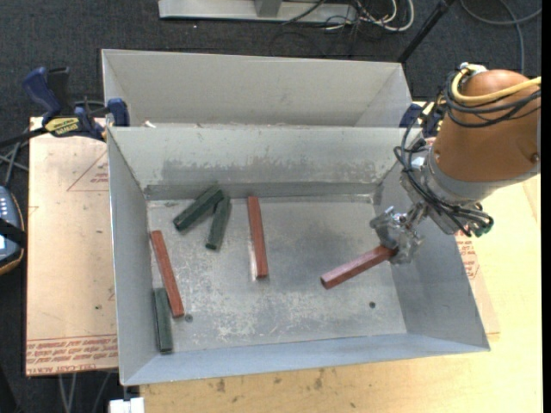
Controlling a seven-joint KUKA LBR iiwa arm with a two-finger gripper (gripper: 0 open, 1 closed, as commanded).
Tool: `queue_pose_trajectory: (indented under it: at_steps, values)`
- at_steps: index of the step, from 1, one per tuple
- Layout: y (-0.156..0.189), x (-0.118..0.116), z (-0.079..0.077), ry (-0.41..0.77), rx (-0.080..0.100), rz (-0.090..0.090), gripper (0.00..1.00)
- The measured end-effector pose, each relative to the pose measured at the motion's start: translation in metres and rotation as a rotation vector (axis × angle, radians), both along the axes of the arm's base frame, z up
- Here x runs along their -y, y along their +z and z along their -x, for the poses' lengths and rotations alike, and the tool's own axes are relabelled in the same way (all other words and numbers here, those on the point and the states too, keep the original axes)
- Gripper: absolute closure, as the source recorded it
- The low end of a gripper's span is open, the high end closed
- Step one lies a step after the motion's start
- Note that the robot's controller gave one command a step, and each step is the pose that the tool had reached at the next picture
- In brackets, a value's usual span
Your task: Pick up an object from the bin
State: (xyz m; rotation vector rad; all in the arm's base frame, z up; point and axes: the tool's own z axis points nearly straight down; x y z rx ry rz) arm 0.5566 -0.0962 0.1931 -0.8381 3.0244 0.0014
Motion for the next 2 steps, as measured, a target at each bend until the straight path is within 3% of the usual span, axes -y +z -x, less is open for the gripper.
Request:
queue_pose_trajectory:
  at_steps: [1, 2]
  values:
    - [0.000, 0.000, 0.000, 0.000, 0.000, 0.000, 1.00]
    - [0.026, 0.003, -0.001, 0.086, -0.005, -0.001, 1.00]
